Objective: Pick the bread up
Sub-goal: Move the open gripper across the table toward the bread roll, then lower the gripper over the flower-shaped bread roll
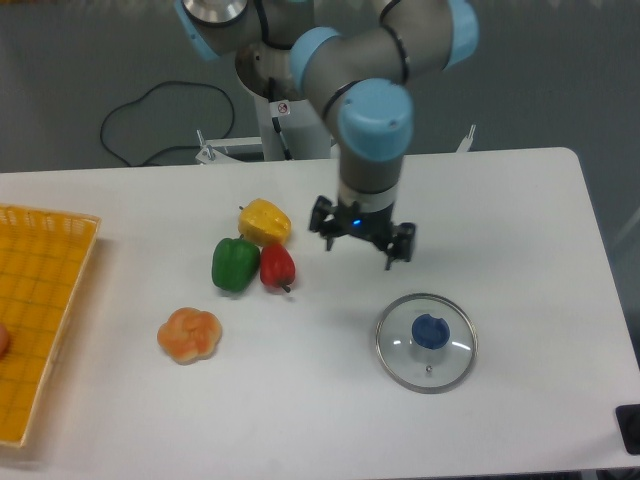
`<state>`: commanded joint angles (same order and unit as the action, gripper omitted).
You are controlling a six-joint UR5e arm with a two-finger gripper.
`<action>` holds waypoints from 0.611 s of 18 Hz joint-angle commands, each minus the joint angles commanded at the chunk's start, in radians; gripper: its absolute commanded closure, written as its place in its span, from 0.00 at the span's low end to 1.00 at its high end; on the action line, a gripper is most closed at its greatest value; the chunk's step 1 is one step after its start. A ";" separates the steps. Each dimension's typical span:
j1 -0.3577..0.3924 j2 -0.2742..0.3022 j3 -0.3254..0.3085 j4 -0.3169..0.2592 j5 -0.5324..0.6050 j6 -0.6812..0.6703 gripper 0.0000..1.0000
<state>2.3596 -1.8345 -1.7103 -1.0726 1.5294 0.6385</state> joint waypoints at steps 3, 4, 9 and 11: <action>-0.083 -0.055 0.000 0.085 0.003 -0.077 0.00; -0.106 -0.075 0.000 0.109 0.003 -0.083 0.00; -0.198 -0.169 0.015 0.191 0.003 -0.117 0.00; -0.235 -0.189 0.017 0.192 0.018 -0.128 0.00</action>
<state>2.1247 -2.0232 -1.6935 -0.8805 1.5477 0.5108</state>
